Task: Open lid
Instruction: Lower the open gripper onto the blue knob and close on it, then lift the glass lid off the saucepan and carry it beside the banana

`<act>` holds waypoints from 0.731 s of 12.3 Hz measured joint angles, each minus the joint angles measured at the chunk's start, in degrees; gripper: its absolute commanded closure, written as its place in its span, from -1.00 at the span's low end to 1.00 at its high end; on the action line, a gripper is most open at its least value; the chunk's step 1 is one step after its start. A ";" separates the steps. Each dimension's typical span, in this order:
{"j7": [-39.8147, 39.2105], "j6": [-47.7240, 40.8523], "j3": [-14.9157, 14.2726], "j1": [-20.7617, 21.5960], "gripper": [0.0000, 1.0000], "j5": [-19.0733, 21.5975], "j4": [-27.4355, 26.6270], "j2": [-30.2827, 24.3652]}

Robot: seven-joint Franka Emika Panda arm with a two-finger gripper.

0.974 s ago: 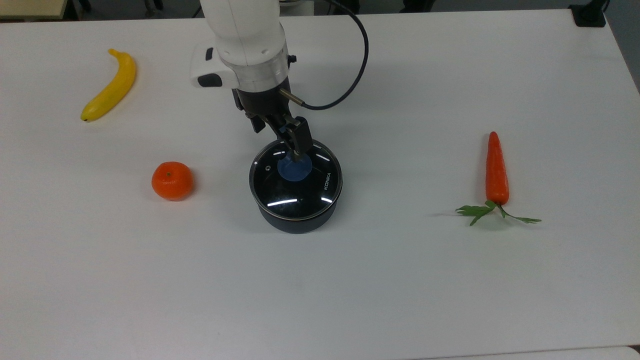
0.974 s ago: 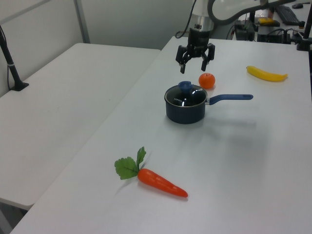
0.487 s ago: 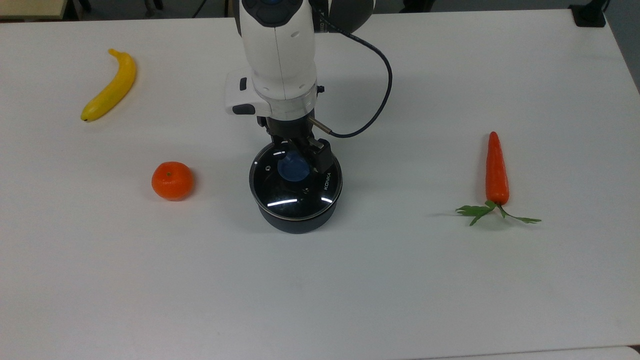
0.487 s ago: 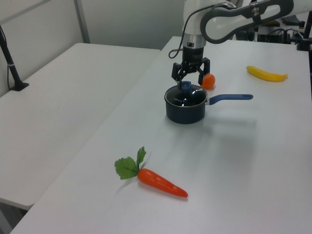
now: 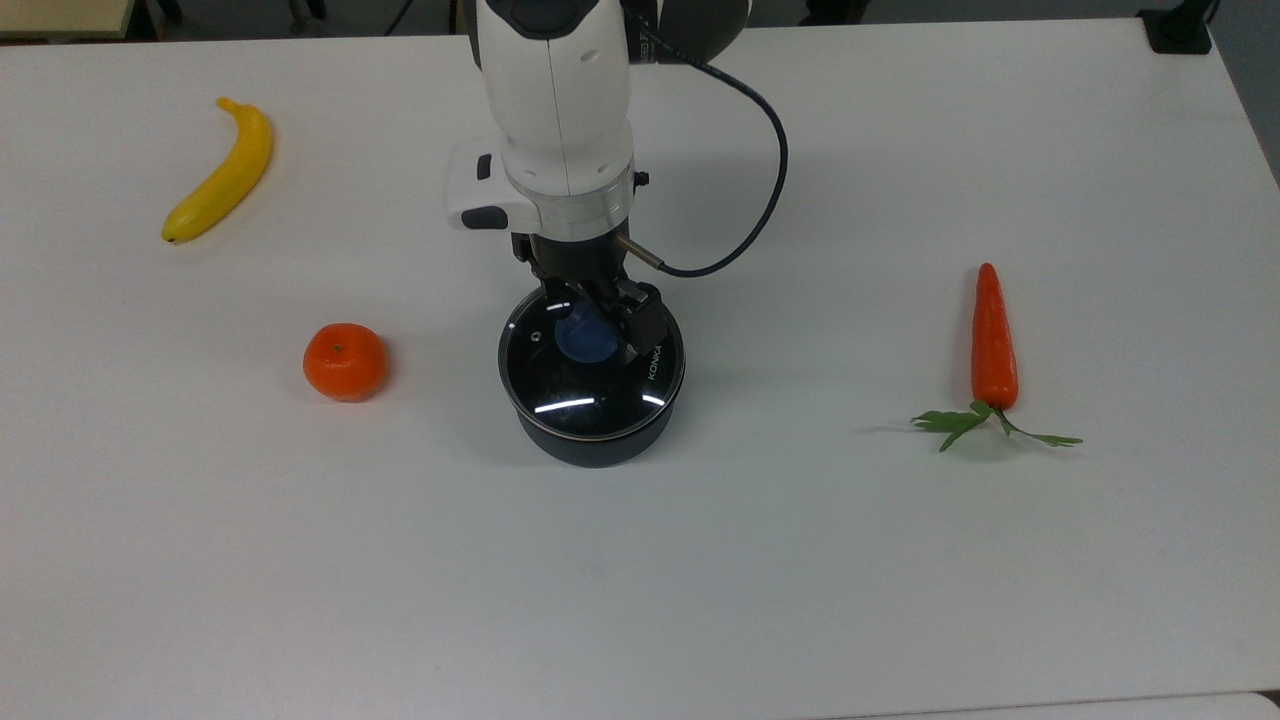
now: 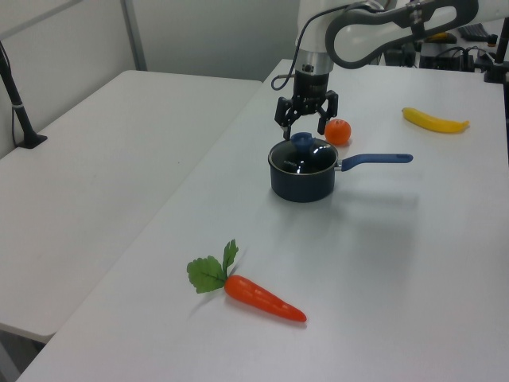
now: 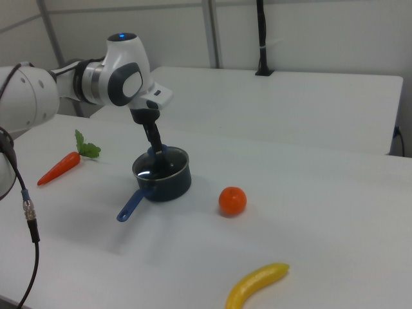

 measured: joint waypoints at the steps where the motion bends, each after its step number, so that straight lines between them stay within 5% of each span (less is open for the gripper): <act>1: 0.00 0.50 0.00 -0.06 -0.71 -0.42 0.02 0.64; 3: 0.01 0.79 0.00 -0.09 -0.21 -1.34 0.06 1.64; 6: 0.01 0.93 0.04 -0.07 0.03 -1.84 0.36 1.82; 9: 0.01 0.93 0.03 -0.09 0.08 -1.96 0.37 1.89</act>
